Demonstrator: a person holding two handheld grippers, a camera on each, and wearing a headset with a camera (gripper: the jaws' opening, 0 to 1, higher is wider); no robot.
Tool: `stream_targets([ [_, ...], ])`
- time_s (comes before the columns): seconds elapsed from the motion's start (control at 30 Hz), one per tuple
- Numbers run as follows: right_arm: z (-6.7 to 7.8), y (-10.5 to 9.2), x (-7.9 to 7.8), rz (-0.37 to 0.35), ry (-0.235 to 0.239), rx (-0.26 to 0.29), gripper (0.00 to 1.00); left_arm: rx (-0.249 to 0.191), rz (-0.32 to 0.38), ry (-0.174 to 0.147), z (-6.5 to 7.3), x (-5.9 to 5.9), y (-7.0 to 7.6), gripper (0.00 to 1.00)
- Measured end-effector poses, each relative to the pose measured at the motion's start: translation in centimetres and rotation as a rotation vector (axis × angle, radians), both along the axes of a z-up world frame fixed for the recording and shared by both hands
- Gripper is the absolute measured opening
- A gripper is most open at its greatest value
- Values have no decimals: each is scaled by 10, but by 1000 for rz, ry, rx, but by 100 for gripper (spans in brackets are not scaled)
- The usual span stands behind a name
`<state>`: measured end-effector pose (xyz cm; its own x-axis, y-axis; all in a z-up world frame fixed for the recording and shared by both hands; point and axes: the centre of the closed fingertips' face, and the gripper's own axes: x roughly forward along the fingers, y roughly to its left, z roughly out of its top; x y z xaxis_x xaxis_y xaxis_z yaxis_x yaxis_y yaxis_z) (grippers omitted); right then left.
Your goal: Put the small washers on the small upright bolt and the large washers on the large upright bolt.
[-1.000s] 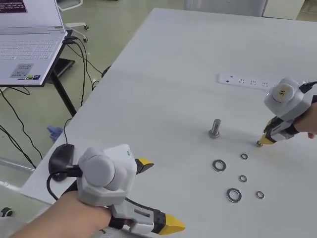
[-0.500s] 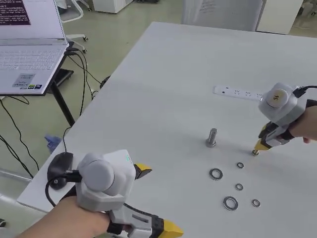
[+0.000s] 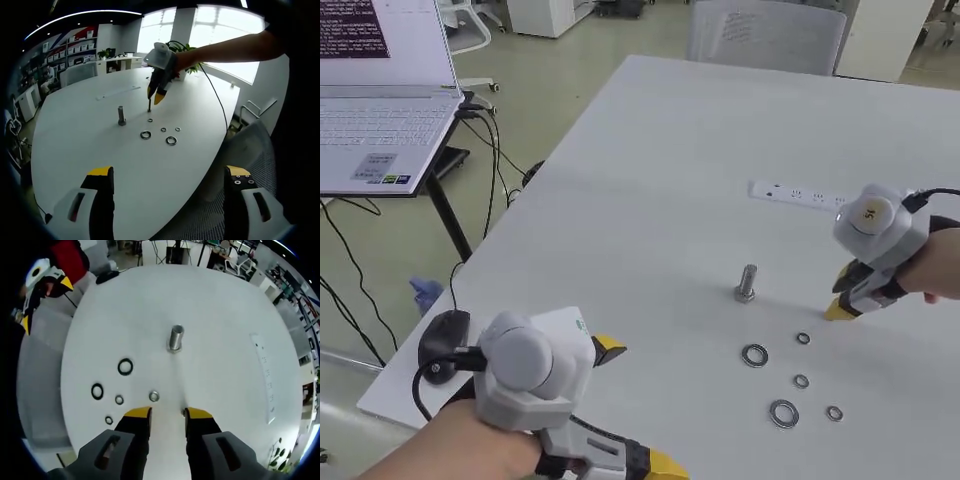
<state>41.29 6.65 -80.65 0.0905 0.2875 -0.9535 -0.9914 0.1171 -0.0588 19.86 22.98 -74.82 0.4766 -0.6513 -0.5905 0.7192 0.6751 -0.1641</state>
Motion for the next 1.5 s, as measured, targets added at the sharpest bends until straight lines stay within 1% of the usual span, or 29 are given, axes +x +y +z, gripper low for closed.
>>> stream_targets([
  [0.17, 0, 2, -5, 10, 2, 6, 28, -5, 3, -5, 3, 0, -1, 91],
  [0.33, -1, 5, -14, 23, 9, 10, 29, -11, 6, -12, 5, 2, -1, 92],
  [0.53, -4, 9, -21, 30, 16, 17, 30, -9, 2, -7, 4, 0, -2, 95],
  [0.77, -13, 8, -23, 31, 26, 14, 30, -18, 3, -8, 4, -1, -2, 99],
  [0.9, -18, 9, -22, 29, 30, 14, 30, -24, 1, -10, 6, -1, -2, 99],
  [1.03, -25, 12, -22, 29, 30, 16, 30, -13, 1, -8, 3, -2, 0, 99],
  [1.23, -35, 14, -23, 28, 36, 12, 30, -18, 2, -10, 4, -3, -1, 99],
  [1.5, -47, 15, -23, 20, 40, 8, 30, -18, -3, -5, 3, -3, -1, 99],
])
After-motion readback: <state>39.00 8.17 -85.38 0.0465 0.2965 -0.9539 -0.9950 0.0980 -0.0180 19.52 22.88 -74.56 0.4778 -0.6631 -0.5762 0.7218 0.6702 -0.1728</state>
